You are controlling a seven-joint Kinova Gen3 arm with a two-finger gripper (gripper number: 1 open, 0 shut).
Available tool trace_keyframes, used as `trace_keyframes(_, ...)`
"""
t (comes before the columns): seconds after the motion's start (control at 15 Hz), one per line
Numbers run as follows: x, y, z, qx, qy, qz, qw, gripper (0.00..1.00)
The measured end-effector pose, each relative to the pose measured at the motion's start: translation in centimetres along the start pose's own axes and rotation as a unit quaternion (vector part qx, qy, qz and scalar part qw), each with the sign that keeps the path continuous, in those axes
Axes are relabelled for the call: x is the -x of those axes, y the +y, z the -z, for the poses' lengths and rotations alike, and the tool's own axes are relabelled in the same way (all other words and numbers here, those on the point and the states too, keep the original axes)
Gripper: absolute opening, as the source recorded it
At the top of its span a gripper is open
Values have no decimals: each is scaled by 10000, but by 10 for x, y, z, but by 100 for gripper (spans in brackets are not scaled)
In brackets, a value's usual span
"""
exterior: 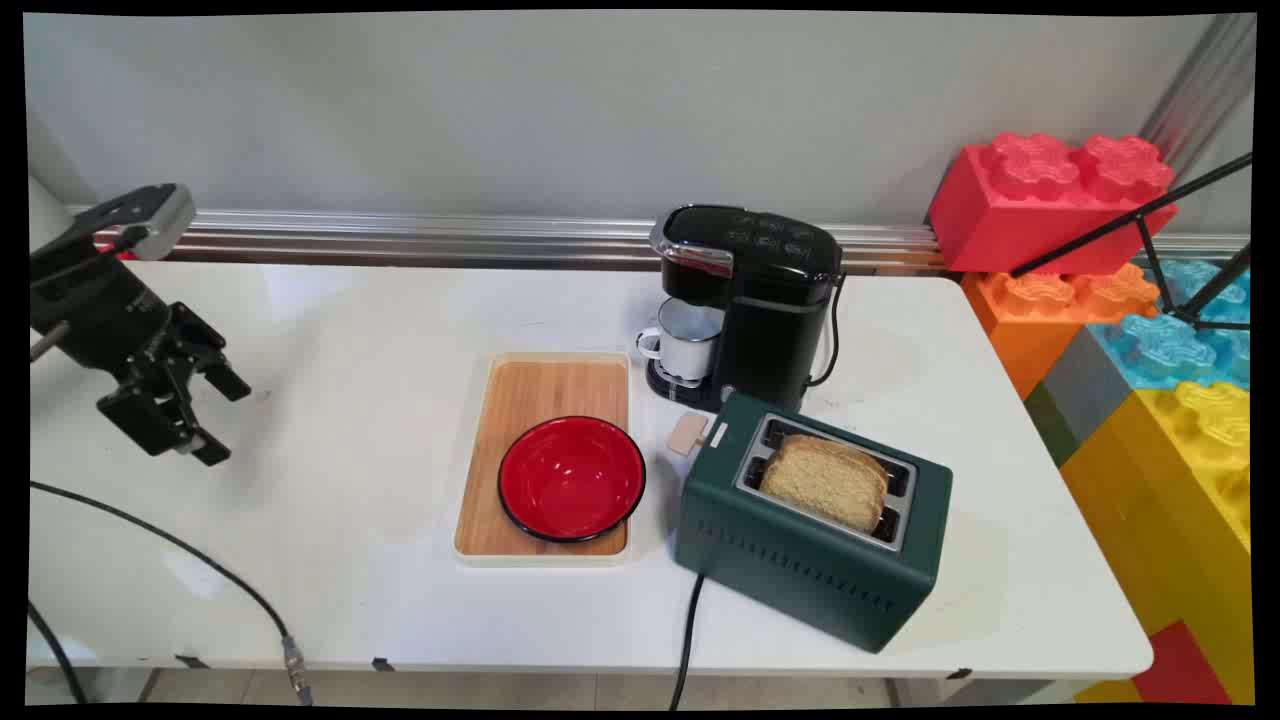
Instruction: Press the toaster switch
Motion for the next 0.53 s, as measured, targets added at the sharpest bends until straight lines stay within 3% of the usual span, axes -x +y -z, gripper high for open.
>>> trace_keyframes(0.33, -30, 10, -5, 210, 603, -101, 9979, 100)
trace_keyframes(0.53, -61, 19, -5, 429, 1213, -243, 9914, 100)
